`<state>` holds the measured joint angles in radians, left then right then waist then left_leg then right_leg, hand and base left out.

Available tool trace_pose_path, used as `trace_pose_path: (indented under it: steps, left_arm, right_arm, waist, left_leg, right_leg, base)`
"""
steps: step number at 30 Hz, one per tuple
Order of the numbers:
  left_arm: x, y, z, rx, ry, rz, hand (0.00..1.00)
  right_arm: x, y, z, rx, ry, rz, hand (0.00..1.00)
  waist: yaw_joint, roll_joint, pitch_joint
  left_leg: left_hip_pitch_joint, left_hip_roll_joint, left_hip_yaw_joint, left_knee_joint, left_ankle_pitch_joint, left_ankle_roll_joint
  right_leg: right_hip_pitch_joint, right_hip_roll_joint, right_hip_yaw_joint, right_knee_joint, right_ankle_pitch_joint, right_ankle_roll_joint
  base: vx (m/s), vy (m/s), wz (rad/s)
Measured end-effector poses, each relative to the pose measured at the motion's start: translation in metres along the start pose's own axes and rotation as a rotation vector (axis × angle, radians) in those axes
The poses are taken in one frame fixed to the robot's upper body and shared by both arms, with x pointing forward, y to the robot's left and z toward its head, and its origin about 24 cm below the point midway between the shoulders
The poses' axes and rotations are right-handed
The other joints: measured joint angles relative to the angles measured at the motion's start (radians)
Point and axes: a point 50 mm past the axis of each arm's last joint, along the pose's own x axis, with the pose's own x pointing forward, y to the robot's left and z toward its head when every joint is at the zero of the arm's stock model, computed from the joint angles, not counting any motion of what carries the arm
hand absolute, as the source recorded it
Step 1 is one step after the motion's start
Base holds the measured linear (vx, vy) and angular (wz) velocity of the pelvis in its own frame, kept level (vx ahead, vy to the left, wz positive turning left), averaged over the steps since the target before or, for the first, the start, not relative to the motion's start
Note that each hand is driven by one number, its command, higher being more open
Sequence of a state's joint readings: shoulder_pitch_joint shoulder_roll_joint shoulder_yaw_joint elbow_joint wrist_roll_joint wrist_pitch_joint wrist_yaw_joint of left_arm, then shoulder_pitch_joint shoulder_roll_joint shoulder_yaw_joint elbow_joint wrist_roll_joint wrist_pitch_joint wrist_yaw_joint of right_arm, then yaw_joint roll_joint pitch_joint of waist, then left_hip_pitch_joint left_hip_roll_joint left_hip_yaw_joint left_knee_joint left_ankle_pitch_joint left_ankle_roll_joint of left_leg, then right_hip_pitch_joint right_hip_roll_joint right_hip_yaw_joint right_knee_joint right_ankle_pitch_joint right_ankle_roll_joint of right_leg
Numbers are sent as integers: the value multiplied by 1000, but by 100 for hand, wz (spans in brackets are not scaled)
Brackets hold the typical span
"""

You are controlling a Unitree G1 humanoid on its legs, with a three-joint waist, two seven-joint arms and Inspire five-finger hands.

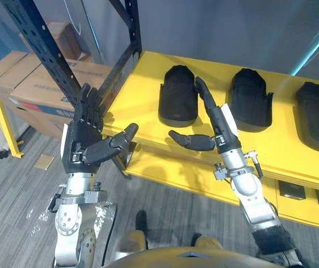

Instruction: Walk over and take three plastic housings, then place them on the shelf

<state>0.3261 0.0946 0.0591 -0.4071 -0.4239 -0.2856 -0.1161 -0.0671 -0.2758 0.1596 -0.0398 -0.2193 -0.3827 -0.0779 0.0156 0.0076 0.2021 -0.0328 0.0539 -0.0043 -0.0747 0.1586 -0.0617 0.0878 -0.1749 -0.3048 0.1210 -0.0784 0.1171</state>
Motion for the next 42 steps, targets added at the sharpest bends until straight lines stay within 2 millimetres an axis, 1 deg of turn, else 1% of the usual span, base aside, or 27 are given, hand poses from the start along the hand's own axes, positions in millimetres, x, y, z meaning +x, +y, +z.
trace_pose_path:
  steps: [2,7,11,14,15,18,23,27,28,30,32,35,42]
  left_arm:
    - [-1,1,-6,-19,23,4,100]
    - [-1,0,-6,-48,22,-2,100]
    - [0,-1,-7,-55,21,-7,100]
    - [2,-5,-9,-69,26,-25,100]
    - [4,-8,-12,-77,30,-35,100]
    - [7,-11,-14,-89,31,-49,100]
    - [8,-12,-13,-91,24,-53,100]
    - [10,-14,-14,-109,22,-62,100]
    - [10,-17,-15,-151,22,-72,100]
    - [10,-20,-15,-185,24,-85,100]
    - [10,-22,-16,-192,24,-103,100]
    - [9,-29,-18,-212,35,-134,100]
    - [8,-38,-21,-237,50,-169,100]
  right_arm:
    - [5,-1,-5,-56,17,-21,100]
    - [21,-5,-13,-119,75,-72,100]
    - [28,-6,-20,-178,116,-87,100]
    - [38,-8,-23,-215,124,-98,100]
    - [42,-9,-23,-220,124,-102,100]
    - [52,-11,-21,-229,114,-113,100]
    - [60,-13,-21,-236,107,-129,100]
    - [63,-15,-19,-237,96,-153,100]
    - [64,-15,-19,-239,98,-164,100]
    - [67,-16,-20,-244,96,-180,100]
    - [69,-18,-19,-251,89,-203,100]
    - [75,-19,-16,-283,69,-225,100]
    - [82,-16,-12,-294,44,-251,100]
  waist:
    - [7,2,7]
    - [12,9,44]
    - [12,14,77]
    - [12,20,86]
    - [13,23,101]
    - [14,32,120]
    - [18,36,128]
    - [24,38,142]
    - [30,39,143]
    - [33,42,148]
    - [36,47,157]
    - [37,53,169]
    - [37,53,170]
  left_leg:
    - [-8,1,-8,2,3,-2]
    - [-30,7,-21,3,17,-2]
    - [-34,7,-22,8,18,-2]
    - [-65,8,-27,28,16,-3]
    - [-64,9,-27,37,16,-3]
    - [-66,10,-29,38,15,-3]
    - [-75,12,-30,46,15,-4]
    - [-85,12,-33,59,11,-4]
    - [-85,12,-34,59,11,-4]
    - [-85,12,-35,62,11,-4]
    - [-86,12,-37,66,11,-4]
    - [-90,12,-40,70,12,-3]
    - [-93,11,-44,70,14,-3]
  right_leg:
    - [-1,3,-8,1,1,1]
    - [-25,6,-17,17,-1,-3]
    - [-28,6,-17,22,2,1]
    - [-54,7,-18,36,2,0]
    - [-51,7,-17,38,3,-1]
    - [-53,8,-18,43,3,-2]
    - [-63,8,-18,52,0,-6]
    - [-69,9,-18,58,0,-6]
    - [-69,9,-18,59,0,-6]
    - [-69,8,-19,63,-1,-8]
    - [-69,8,-21,69,-4,-12]
    - [-71,8,-22,71,-6,-15]
    - [-71,7,-26,71,-3,-10]
  base:
    - [-39,-18,10]
    - [-42,-16,7]
    - [-9,-4,0]
    - [-7,-5,2]
    - [0,0,0]
    - [-33,-18,0]
    - [0,0,0]
    - [0,0,0]
    - [0,0,0]
    - [0,0,0]
    - [-16,-6,1]
    - [-40,-12,2]
    - [0,0,0]
